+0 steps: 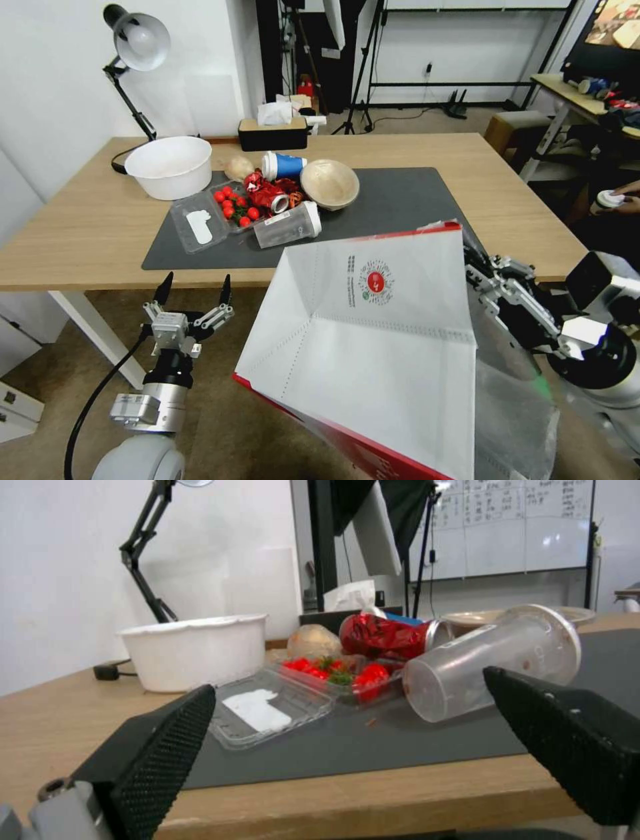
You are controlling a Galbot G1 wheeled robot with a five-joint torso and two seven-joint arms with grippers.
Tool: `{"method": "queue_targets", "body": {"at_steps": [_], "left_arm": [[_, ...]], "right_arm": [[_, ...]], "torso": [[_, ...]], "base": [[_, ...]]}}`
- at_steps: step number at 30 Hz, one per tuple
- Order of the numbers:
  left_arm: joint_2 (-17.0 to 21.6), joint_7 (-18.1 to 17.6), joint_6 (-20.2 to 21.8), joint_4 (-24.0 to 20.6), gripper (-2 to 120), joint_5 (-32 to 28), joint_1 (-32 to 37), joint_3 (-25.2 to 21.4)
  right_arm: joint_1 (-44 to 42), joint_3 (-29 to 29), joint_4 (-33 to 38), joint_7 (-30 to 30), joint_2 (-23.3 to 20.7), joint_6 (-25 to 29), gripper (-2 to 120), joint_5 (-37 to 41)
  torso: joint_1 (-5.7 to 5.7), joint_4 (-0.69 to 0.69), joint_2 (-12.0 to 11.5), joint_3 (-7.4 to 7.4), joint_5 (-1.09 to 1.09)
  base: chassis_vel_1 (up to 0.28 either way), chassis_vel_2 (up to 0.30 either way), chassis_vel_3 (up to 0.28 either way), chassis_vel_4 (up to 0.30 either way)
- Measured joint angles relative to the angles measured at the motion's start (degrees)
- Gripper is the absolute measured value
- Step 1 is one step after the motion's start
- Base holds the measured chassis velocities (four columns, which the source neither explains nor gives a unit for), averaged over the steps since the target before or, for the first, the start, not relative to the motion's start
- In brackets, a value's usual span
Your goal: Pick up the food delivery bag from the floor and place it on the table.
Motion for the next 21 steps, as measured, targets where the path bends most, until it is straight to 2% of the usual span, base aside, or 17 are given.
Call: {"method": "queue_targets", "body": {"at_steps": [6,21], "left_arm": [[0.0,-0.4,0.1,-0.1,100,-0.1,0.2,0.0],[-0.3,-0.8,0.2,-0.3,100,0.0,0.5,0.0]], "right_arm": [[1.9,-0.2,0.5,4.2,-1.5,0.8,0,1.8],[12.0,-4.3,0.6,20.7,-4.3,3.5,0,7.3]], "torso": [[-0.03,-0.01,-0.1,-0.04,0.0],[-0.08,-0.01,-0.2,-0.11,0.0]], "base": [[0.0,0.0,0.0,0.0],[0.0,0.0,0.0,0.0]]}}
